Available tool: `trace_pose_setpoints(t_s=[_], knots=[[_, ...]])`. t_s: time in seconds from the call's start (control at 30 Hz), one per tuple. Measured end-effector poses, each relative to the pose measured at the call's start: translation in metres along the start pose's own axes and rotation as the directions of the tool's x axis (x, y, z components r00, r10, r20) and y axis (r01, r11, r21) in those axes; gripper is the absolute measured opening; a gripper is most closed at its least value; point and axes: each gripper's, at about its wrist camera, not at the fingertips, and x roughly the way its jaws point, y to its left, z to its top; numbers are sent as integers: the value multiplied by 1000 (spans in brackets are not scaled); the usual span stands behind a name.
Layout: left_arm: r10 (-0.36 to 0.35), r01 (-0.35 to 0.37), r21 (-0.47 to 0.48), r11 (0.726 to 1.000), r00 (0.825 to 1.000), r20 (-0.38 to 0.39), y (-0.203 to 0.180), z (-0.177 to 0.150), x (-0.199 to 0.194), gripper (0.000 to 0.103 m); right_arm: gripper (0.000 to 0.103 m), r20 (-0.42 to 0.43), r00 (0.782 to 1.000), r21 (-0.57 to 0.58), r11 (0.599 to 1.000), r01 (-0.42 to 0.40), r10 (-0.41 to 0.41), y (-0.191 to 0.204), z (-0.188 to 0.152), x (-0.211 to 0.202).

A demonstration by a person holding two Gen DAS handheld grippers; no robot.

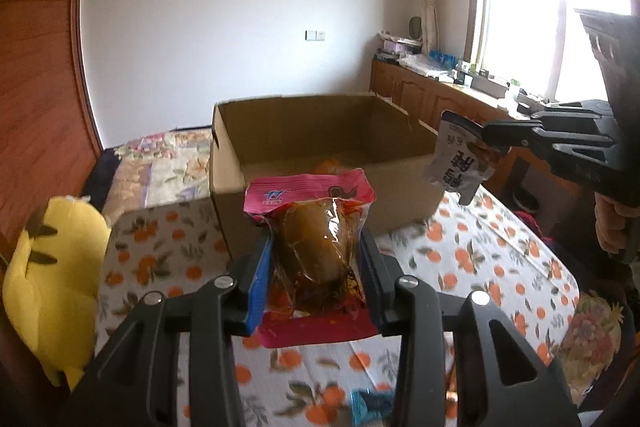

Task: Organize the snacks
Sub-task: 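Lift bread pouch and blue-label pouch and carry both over the box, then open left tool dropping bread pouch while right tool releases blue-label pouch into box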

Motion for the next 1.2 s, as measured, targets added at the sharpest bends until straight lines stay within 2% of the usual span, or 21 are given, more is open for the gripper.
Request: trace_pose_setpoints(t_s=[0.33, 0.6, 0.97, 1.2], knots=[[1, -2, 31, 1000, 999, 36, 8, 50, 34, 39, 0, 59, 998, -44, 999, 31, -29, -19, 38, 5], [-6, 5, 45, 999, 999, 35, 11, 69, 71, 39, 0, 54, 997, -55, 997, 58, -55, -37, 55, 37], [-5, 6, 21, 1000, 1000, -19, 19, 66, 125, 40, 0, -16, 999, -28, 999, 44, -45, -46, 36, 108], [-2, 3, 25, 1000, 1000, -17, 19, 69, 133, 40, 0, -64, 998, -5, 1000, 24, -24, -48, 17, 135]])
